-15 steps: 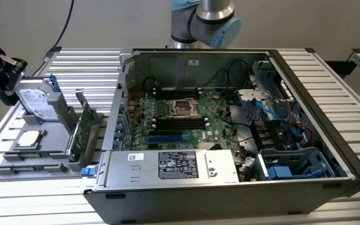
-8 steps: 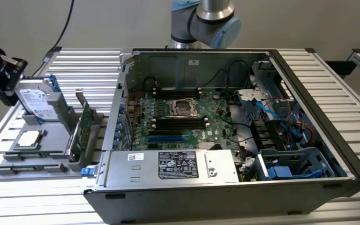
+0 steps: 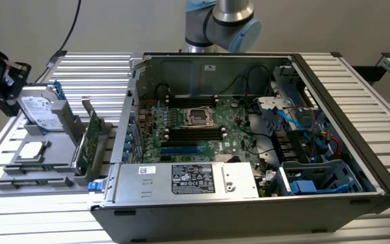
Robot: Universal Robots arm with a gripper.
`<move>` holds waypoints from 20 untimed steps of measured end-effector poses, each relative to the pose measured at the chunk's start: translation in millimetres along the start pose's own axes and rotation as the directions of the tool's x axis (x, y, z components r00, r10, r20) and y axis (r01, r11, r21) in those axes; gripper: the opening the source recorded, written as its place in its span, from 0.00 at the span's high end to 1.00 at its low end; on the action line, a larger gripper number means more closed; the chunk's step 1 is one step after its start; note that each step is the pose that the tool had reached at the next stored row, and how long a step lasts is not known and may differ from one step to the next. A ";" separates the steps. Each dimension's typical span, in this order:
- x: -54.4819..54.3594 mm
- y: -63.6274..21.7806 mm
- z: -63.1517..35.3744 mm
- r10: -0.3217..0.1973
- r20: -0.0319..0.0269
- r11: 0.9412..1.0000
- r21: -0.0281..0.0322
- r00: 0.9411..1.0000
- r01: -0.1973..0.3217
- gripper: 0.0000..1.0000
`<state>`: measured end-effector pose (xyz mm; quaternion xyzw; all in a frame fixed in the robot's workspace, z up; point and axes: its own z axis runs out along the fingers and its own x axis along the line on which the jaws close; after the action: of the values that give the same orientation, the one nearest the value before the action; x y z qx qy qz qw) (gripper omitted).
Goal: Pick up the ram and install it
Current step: 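Pick up the ram and move it above insertion slot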
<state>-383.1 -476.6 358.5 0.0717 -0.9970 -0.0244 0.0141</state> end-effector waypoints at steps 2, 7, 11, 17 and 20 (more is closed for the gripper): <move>0.0 0.0 0.8 -0.036 -0.002 0.999 0.001 0.999 0.036 0.89; -0.1 -0.2 2.9 -0.128 -0.007 0.992 0.003 0.992 0.128 0.89; -0.2 -0.3 4.5 -0.198 -0.011 0.980 0.004 0.980 0.198 0.89; -0.2 -0.4 7.3 -0.304 -0.017 0.953 0.005 0.952 0.304 0.89; -0.2 -0.5 9.6 -0.355 -0.020 0.935 0.005 0.935 0.355 0.89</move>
<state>-383.1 -476.6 348.8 0.2507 -0.9676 -0.0215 0.0183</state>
